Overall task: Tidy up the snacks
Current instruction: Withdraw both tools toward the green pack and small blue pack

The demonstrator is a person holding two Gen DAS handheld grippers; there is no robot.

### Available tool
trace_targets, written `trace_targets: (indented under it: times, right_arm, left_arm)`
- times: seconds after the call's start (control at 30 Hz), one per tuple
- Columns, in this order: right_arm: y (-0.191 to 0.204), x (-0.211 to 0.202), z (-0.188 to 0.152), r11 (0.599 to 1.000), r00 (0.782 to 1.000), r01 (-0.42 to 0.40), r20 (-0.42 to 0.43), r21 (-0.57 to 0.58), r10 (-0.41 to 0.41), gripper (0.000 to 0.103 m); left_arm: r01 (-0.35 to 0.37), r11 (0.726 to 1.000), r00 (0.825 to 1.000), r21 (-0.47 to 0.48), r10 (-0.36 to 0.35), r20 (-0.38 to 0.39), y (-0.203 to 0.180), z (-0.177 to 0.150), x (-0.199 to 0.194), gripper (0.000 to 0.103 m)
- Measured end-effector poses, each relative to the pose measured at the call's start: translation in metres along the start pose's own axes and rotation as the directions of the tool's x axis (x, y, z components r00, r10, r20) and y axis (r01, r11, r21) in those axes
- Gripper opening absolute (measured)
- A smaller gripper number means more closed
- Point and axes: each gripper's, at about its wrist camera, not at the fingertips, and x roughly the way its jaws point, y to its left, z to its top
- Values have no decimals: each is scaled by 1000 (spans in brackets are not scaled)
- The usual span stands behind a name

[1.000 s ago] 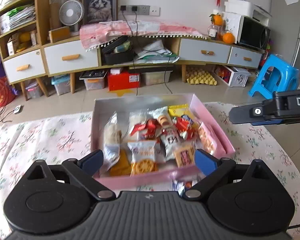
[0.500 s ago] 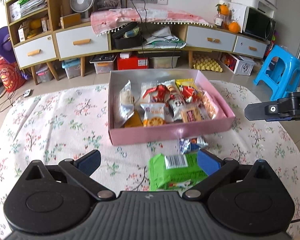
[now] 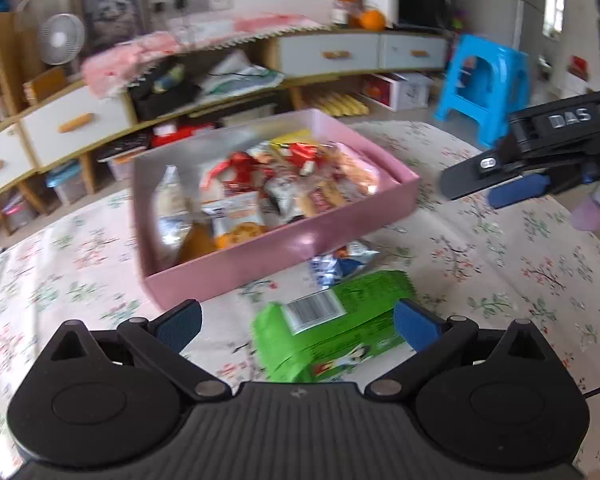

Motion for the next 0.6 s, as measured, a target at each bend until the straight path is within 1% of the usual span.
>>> trace_targets:
  times: [0.07, 0.23, 0.33, 0.43, 0.5, 0.6]
  right_arm:
    - [1, 8, -1, 1000, 1000, 14, -25, -13, -14, 91]
    - [10, 27, -4, 999, 997, 19, -68, -35, -21, 91]
    - [15, 35, -4, 998, 997, 24, -78, -52, -28, 91]
    - [17, 41, -6, 998, 996, 24, -84, -62, -29, 91]
    - [17, 45, -7, 997, 996, 25, -86, -70, -31, 91]
    - [18, 48, -10, 996, 996, 26, -82, -90, -33, 91]
  left_arm:
    - [36, 999, 999, 34, -35, -9, -5, 3, 6, 102]
    - [73, 988, 997, 138, -70, -27, -25, 6, 20, 99]
    - [68, 976, 996, 205, -57, -63, -38, 5, 27, 93]
    - [64, 966, 995, 249, -42, -91, -46, 0, 29, 92]
    - [53, 965, 995, 257, -31, -91, -48, -2, 26, 92]
    - [41, 969, 995, 242, -17, -101, -50, -2, 20, 88]
